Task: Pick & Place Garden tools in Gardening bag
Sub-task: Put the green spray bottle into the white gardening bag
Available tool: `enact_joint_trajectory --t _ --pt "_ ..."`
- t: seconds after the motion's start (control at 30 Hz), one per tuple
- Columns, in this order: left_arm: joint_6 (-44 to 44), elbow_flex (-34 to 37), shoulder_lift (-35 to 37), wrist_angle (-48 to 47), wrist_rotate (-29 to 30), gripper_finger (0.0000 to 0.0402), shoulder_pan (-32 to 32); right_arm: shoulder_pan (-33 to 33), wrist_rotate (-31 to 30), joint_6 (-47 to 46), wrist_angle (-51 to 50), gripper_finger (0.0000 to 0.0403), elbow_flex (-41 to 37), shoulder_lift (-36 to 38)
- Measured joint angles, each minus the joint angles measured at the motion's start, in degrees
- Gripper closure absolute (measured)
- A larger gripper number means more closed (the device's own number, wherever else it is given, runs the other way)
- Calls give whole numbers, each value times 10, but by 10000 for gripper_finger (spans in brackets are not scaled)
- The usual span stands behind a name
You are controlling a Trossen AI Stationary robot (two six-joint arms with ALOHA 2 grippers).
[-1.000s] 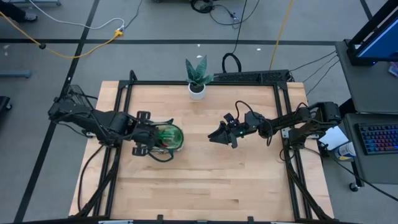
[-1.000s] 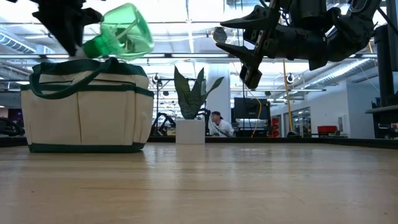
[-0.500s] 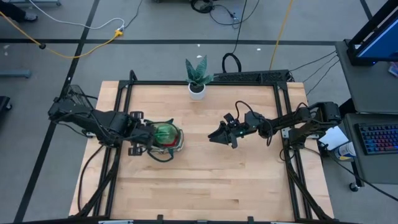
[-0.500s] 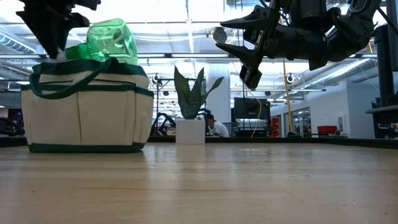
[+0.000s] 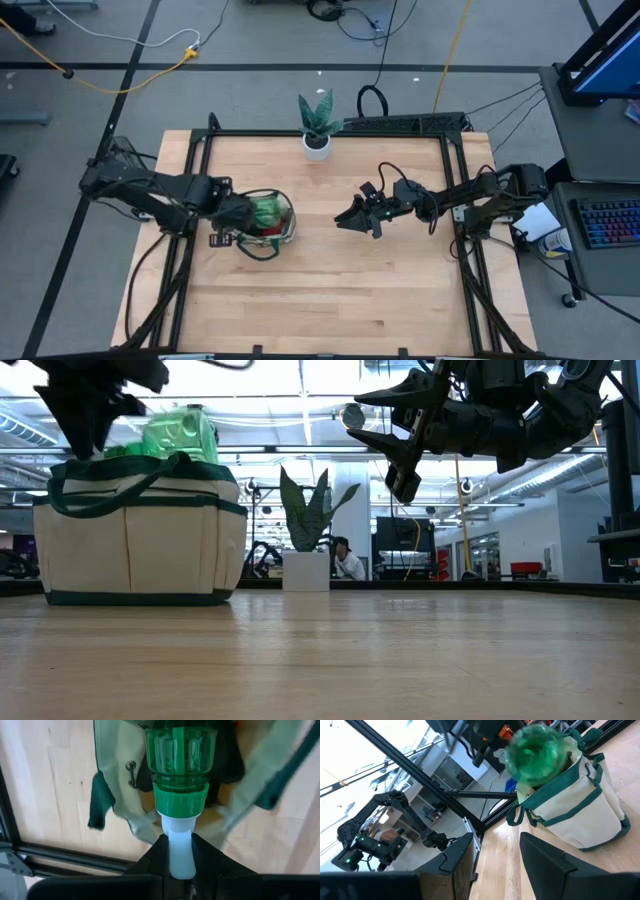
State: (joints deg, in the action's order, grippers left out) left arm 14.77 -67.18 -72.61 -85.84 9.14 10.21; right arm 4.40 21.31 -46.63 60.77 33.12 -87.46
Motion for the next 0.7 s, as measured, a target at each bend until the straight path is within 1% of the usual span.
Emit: enact_joint_trajectory --t 0.23,0.7 --pt "-59 0 -60 2 -31 348 -32 0 0 0 -2 248 0 0" --pt "-109 0 -130 -3 -58 348 -39 0 0 0 -3 248 0 0"
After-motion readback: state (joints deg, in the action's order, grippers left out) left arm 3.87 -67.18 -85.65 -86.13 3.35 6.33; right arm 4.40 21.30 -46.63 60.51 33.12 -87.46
